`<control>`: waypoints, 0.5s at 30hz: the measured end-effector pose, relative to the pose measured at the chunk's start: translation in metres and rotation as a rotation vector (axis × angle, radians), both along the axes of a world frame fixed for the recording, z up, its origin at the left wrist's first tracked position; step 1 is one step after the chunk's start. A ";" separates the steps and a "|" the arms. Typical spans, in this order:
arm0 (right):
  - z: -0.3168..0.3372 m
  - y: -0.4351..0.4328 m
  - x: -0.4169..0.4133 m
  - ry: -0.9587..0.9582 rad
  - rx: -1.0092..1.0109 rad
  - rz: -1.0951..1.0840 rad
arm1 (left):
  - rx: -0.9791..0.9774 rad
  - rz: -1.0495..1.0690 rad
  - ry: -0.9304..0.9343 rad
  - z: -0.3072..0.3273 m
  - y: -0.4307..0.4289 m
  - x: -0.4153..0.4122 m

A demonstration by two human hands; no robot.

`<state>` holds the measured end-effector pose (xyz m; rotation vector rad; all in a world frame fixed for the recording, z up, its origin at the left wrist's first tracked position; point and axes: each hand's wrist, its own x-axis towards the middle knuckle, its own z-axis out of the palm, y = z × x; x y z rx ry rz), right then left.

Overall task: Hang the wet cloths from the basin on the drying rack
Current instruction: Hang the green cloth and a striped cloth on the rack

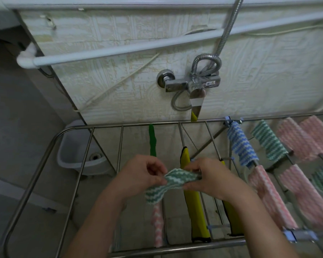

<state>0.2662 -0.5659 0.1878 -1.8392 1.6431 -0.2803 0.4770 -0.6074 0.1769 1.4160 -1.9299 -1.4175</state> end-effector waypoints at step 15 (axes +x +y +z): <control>0.005 0.003 -0.023 -0.500 -0.055 -0.208 | 0.068 -0.087 0.172 0.010 -0.003 0.009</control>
